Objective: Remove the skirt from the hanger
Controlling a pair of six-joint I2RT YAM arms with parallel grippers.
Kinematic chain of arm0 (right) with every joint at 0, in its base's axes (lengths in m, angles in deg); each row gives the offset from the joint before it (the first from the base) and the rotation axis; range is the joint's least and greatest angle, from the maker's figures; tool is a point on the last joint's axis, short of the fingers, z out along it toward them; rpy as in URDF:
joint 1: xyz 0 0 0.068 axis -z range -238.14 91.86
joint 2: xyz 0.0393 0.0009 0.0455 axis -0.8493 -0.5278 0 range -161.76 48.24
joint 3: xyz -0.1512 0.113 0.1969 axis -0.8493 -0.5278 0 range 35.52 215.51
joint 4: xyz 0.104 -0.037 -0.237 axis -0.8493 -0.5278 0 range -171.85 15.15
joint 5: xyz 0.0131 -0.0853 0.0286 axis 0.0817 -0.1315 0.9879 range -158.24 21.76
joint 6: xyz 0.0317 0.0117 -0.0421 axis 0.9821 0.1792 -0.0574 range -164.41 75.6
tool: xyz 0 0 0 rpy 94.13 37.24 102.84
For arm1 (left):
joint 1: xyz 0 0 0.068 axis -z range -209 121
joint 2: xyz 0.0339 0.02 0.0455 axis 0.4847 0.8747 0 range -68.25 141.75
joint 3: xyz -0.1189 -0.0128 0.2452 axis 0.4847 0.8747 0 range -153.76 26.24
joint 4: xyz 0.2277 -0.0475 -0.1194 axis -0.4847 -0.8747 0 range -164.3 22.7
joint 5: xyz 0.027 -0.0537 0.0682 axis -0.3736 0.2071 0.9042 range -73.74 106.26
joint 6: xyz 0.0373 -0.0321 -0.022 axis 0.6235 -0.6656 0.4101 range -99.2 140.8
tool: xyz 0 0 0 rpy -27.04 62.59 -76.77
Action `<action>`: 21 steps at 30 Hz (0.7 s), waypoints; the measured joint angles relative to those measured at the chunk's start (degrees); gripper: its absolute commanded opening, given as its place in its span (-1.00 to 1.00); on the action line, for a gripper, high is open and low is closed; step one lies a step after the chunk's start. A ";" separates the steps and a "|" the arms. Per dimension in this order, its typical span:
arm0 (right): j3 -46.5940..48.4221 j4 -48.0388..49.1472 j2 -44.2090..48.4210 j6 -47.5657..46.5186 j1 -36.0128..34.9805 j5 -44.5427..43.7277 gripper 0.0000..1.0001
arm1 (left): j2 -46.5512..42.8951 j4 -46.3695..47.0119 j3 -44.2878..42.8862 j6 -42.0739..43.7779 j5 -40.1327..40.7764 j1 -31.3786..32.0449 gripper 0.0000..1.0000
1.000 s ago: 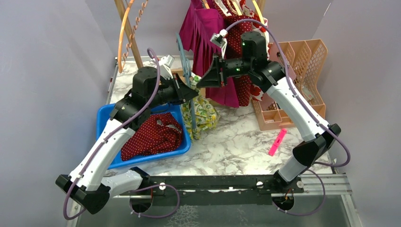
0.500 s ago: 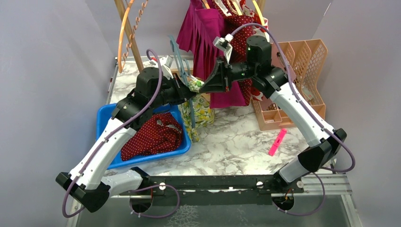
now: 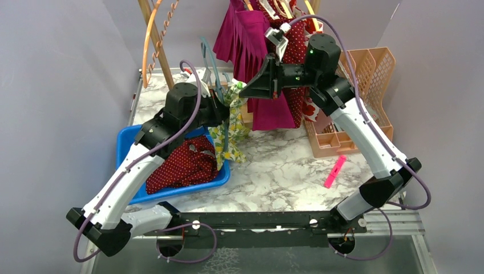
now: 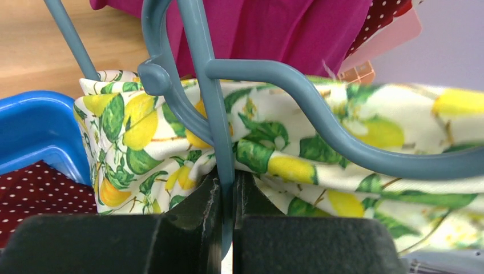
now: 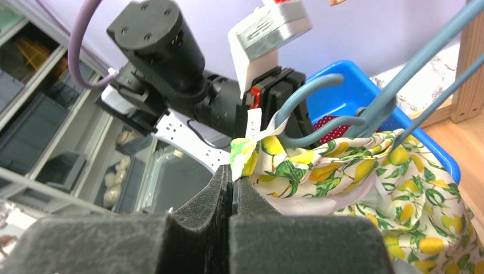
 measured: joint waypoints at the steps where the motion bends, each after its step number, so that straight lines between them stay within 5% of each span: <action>1: 0.44 -0.09 -0.04 0.87 -0.02 -0.94 -0.98 | -0.44 0.02 0.44 0.94 0.11 0.07 -1.00; 21: 14.86 -12.17 -11.87 3.19 -0.35 -6.62 -0.98 | -4.48 -2.78 2.93 12.50 -6.86 0.66 -1.00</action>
